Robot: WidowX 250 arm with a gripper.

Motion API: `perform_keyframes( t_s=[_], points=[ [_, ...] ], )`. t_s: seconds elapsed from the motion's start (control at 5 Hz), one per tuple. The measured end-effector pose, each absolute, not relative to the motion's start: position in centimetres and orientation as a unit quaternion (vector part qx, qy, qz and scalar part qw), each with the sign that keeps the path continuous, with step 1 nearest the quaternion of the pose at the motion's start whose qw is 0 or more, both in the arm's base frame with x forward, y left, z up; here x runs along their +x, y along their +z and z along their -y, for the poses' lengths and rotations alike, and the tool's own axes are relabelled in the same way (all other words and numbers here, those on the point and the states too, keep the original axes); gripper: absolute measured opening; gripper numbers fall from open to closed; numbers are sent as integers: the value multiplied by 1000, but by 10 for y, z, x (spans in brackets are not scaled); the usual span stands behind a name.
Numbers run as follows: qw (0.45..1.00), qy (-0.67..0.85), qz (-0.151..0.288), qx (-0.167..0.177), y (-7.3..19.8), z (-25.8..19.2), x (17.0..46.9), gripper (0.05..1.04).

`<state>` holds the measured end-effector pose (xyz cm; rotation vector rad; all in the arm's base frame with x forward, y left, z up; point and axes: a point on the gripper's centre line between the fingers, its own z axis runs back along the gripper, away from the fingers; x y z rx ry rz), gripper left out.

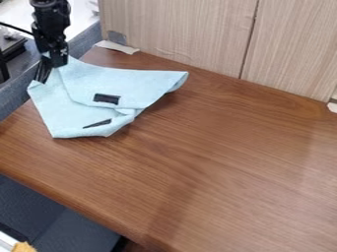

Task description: Unfold the cloth from right to left

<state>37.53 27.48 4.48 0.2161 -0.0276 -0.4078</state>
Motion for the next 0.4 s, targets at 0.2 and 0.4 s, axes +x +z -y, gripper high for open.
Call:
perform_keyframes(
  t_s=[0.2,0.4],
  points=[
    [958,-242,50,143,84,-261,388,1003],
    [936,-295,67,177,110,-246,395,1001]
  ],
)
